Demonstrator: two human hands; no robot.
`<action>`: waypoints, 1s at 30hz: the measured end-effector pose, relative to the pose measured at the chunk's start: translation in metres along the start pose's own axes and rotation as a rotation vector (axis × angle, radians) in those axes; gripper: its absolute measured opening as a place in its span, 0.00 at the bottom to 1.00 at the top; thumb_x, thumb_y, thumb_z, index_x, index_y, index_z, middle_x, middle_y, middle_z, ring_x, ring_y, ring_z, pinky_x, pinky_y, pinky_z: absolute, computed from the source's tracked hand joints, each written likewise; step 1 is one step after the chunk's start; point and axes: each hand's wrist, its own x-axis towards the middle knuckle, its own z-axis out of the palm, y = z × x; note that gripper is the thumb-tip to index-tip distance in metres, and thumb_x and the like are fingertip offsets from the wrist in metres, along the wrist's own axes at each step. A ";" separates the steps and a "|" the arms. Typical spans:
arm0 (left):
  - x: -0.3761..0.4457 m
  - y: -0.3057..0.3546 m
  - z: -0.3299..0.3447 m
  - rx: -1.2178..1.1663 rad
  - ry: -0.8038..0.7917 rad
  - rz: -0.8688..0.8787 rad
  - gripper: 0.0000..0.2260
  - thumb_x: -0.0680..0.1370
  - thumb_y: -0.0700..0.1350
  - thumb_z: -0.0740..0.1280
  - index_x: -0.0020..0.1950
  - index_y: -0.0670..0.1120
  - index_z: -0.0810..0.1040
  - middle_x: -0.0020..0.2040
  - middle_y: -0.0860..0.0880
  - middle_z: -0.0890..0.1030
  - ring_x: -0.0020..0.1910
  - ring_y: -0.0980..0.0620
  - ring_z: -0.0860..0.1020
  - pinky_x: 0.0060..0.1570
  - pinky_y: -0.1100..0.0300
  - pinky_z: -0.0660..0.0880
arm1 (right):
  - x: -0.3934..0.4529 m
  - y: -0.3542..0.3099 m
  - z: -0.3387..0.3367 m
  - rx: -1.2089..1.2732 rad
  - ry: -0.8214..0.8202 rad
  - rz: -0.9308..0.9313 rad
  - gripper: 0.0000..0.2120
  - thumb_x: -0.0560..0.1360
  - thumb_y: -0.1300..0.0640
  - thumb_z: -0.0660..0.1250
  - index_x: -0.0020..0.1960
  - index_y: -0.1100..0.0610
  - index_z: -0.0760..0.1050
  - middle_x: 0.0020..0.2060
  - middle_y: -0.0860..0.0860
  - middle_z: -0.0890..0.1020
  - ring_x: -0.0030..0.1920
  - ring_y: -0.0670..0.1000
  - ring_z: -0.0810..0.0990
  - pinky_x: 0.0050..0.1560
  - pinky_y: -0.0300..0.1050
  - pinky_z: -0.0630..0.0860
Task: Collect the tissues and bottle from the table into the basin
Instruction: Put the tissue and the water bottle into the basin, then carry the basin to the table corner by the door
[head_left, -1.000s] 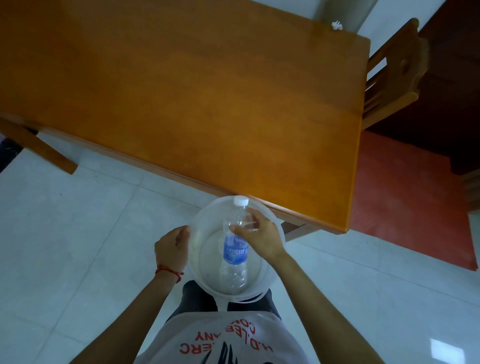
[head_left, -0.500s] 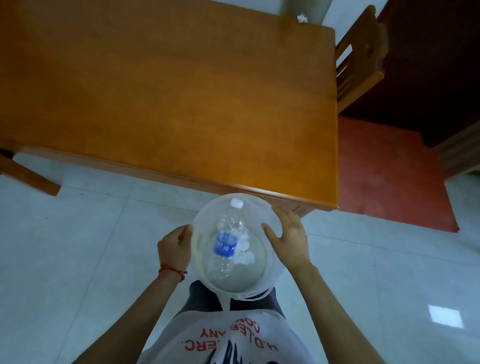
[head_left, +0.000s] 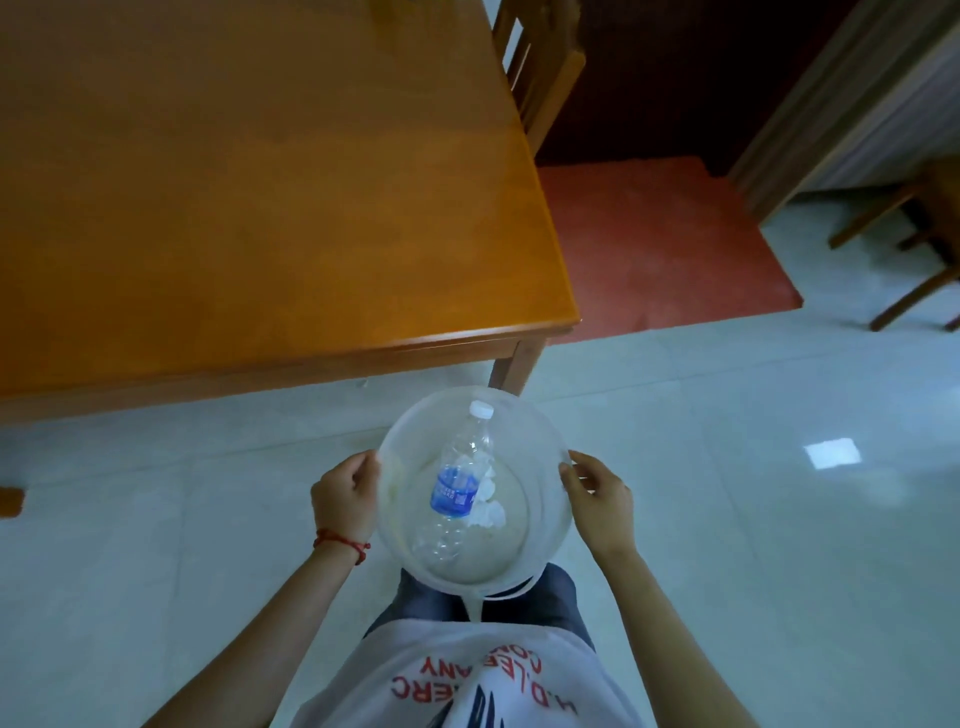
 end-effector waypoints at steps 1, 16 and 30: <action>-0.003 0.005 0.003 0.001 -0.024 0.018 0.13 0.71 0.47 0.57 0.27 0.44 0.68 0.21 0.54 0.64 0.23 0.57 0.64 0.28 0.66 0.59 | -0.003 0.006 -0.005 0.009 0.015 0.006 0.11 0.74 0.55 0.64 0.55 0.54 0.78 0.41 0.51 0.82 0.39 0.45 0.78 0.41 0.35 0.73; -0.093 0.095 0.104 0.022 -0.306 0.185 0.08 0.74 0.40 0.65 0.45 0.36 0.81 0.42 0.39 0.83 0.39 0.48 0.75 0.39 0.66 0.68 | -0.061 0.122 -0.132 0.274 0.340 0.155 0.10 0.74 0.57 0.65 0.54 0.56 0.79 0.39 0.51 0.82 0.35 0.33 0.77 0.36 0.22 0.70; -0.189 0.189 0.232 -0.004 -0.615 0.303 0.09 0.74 0.42 0.65 0.49 0.39 0.80 0.44 0.44 0.82 0.43 0.50 0.77 0.43 0.66 0.70 | -0.110 0.213 -0.263 0.407 0.686 0.304 0.12 0.74 0.56 0.65 0.56 0.58 0.78 0.43 0.50 0.81 0.41 0.44 0.78 0.41 0.28 0.69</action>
